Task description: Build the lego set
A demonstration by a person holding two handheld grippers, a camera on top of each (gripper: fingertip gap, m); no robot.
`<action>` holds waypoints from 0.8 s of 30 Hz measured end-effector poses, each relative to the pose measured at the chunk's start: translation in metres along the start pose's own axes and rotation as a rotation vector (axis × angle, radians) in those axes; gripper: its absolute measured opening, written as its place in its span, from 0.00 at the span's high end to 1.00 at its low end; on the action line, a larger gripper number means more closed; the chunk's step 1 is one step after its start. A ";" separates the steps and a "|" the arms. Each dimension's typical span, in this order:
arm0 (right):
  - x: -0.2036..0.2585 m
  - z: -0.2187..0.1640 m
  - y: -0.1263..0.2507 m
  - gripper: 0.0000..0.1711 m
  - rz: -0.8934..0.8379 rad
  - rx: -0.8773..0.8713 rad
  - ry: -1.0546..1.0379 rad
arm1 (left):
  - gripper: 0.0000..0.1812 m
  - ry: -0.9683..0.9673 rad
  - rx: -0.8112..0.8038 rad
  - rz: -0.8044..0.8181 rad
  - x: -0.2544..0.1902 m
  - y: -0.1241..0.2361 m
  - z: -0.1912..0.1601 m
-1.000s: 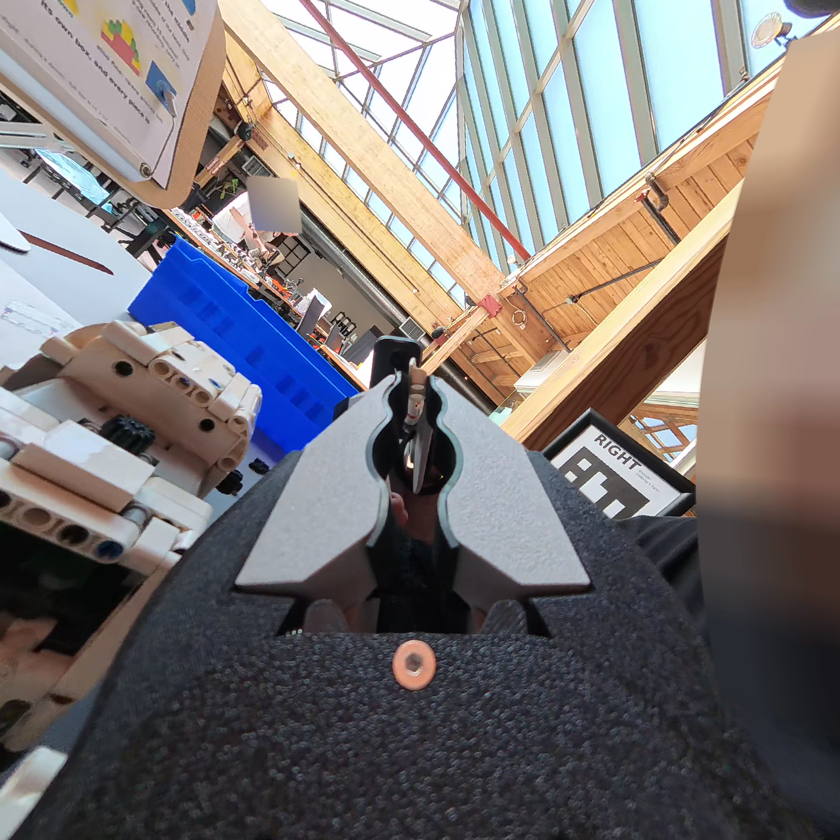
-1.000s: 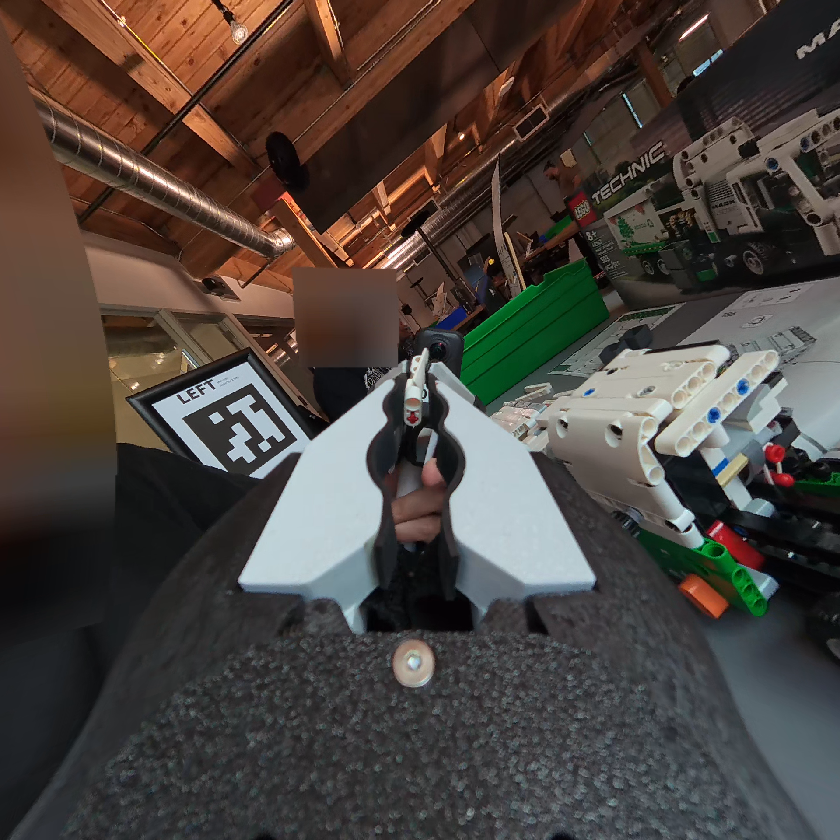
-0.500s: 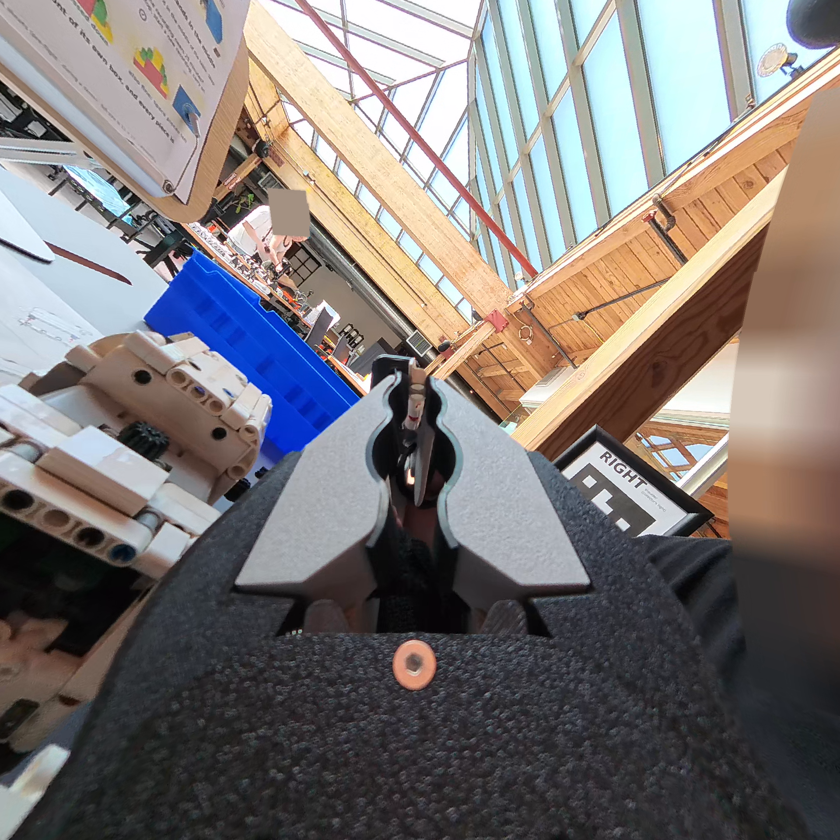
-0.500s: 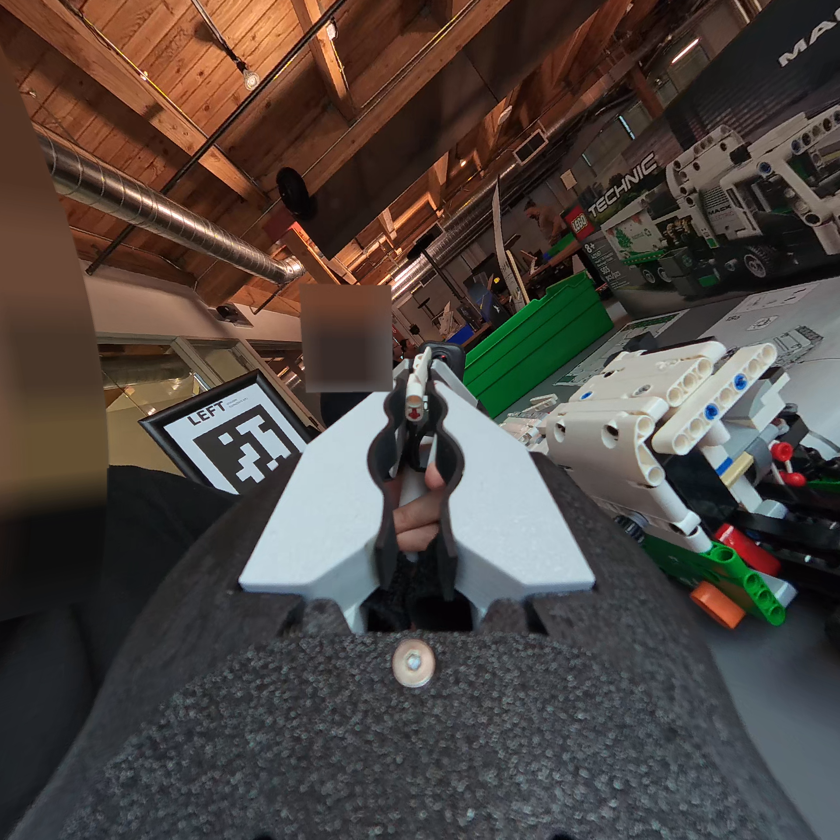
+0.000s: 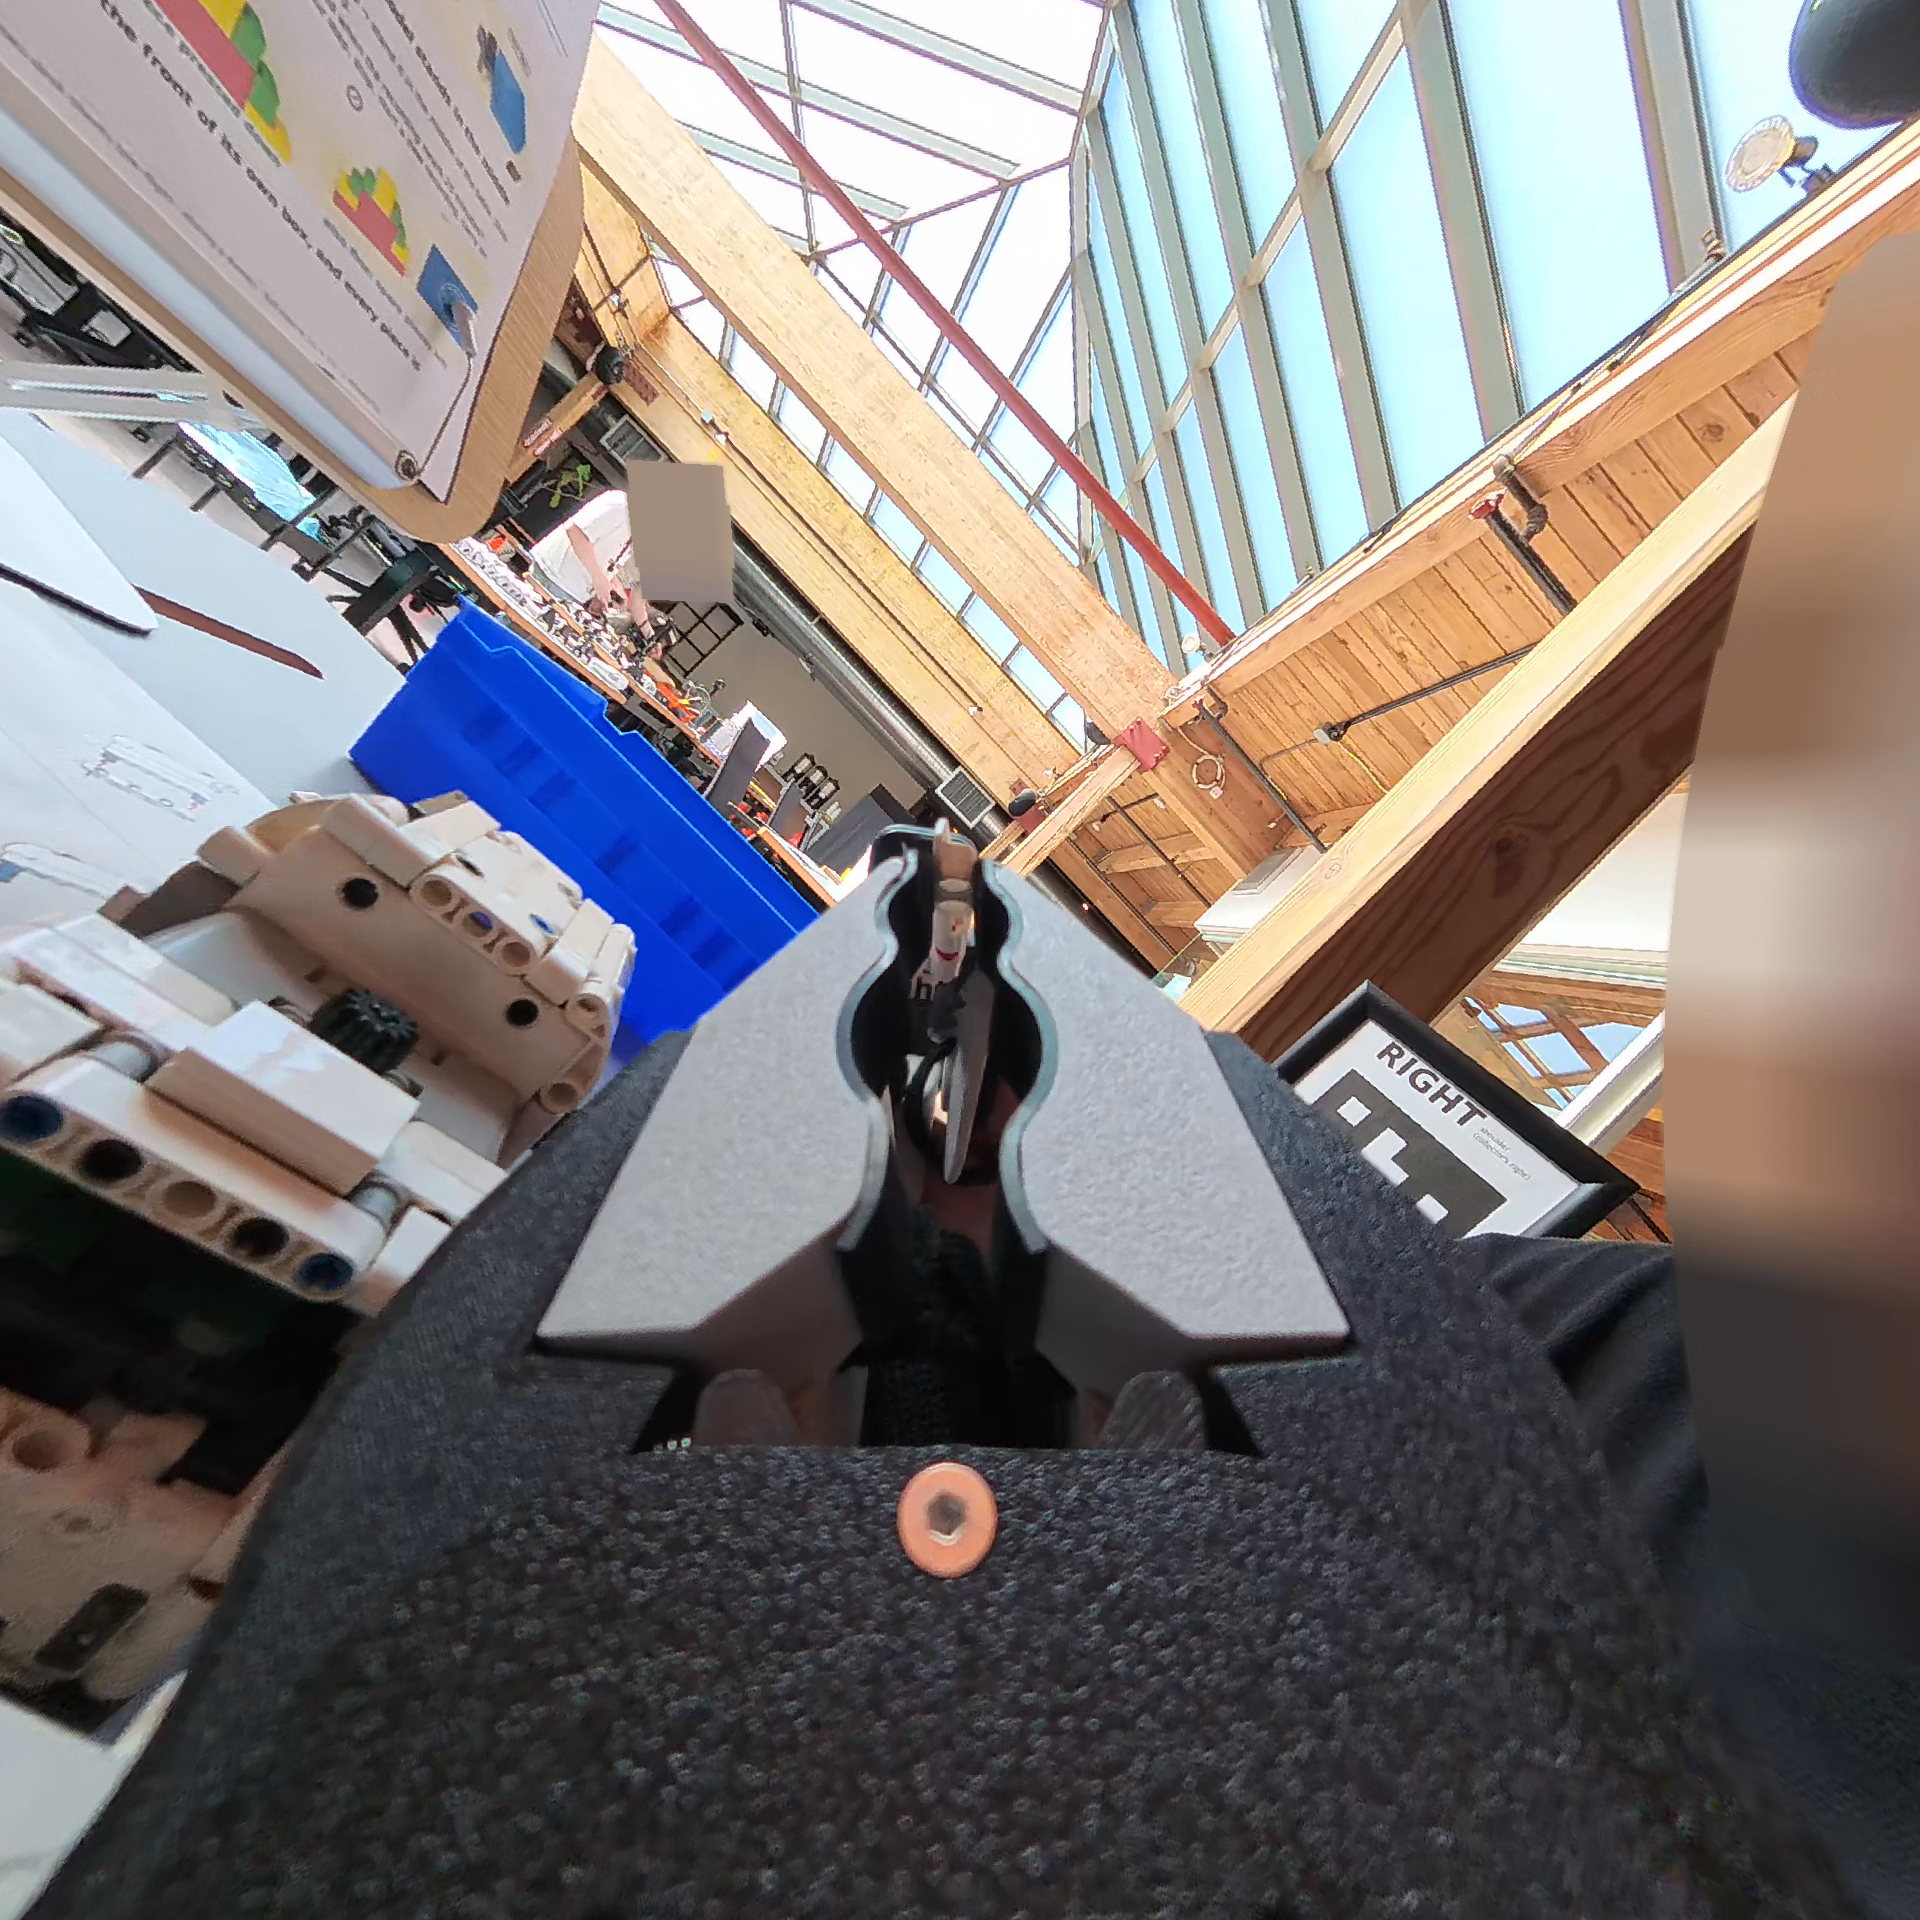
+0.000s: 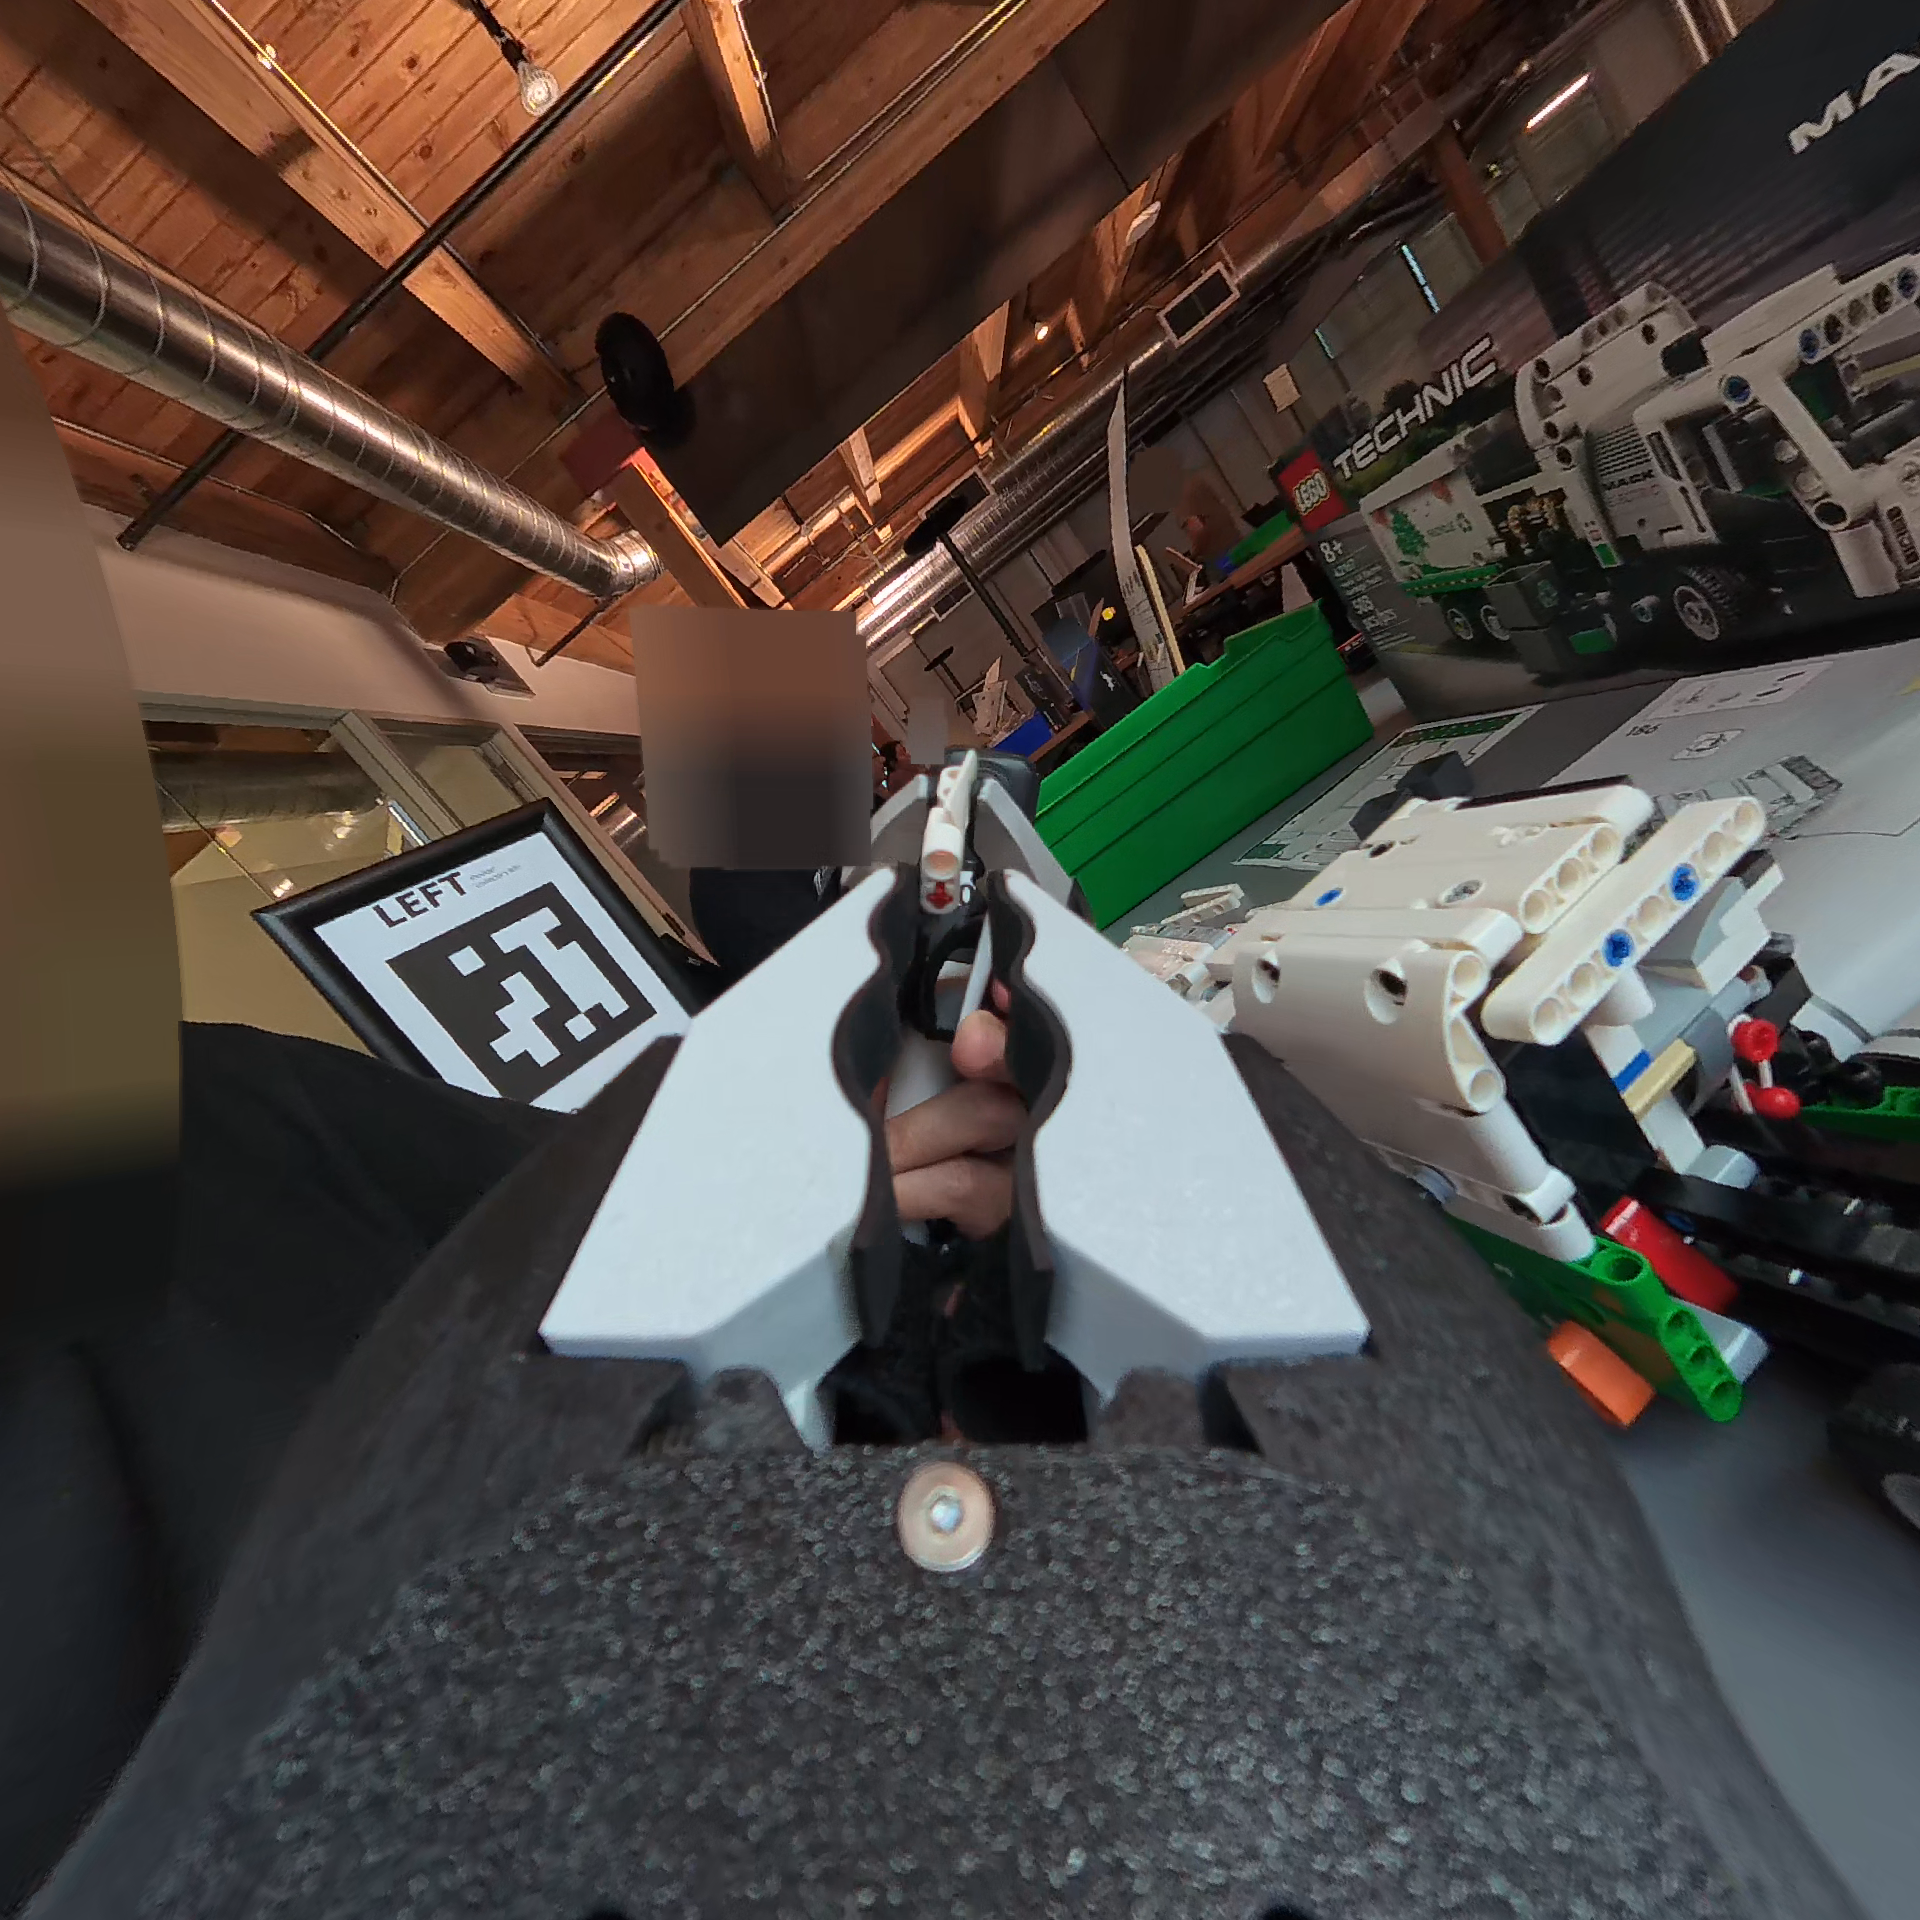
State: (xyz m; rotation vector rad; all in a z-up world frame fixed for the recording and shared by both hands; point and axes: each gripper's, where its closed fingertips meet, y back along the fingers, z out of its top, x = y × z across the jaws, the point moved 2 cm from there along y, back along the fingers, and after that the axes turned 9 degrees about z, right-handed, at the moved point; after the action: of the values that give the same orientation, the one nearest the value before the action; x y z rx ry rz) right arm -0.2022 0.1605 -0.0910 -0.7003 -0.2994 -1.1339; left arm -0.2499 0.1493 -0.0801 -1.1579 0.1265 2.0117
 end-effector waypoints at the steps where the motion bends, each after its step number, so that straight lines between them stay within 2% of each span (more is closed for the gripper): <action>1: 0.000 -0.001 0.000 0.95 -0.002 0.007 0.010 | 0.98 -0.003 0.002 0.003 0.000 0.000 -0.001; 14: 0.008 -0.001 0.001 0.97 0.024 0.028 0.001 | 0.97 -0.111 -0.007 0.010 -0.008 -0.001 -0.005; 21: 0.008 -0.002 0.002 0.97 0.027 0.058 -0.003 | 0.98 -0.153 0.056 0.034 -0.007 -0.001 -0.007; 24: 0.009 -0.007 0.001 0.97 0.037 0.108 -0.011 | 0.97 -0.191 0.133 0.042 -0.009 -0.002 -0.012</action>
State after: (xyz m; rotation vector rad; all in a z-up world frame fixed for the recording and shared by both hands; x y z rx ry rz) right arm -0.1988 0.1502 -0.0915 -0.6149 -0.3530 -1.0716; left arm -0.2384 0.1402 -0.0797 -0.8824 0.1861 2.1052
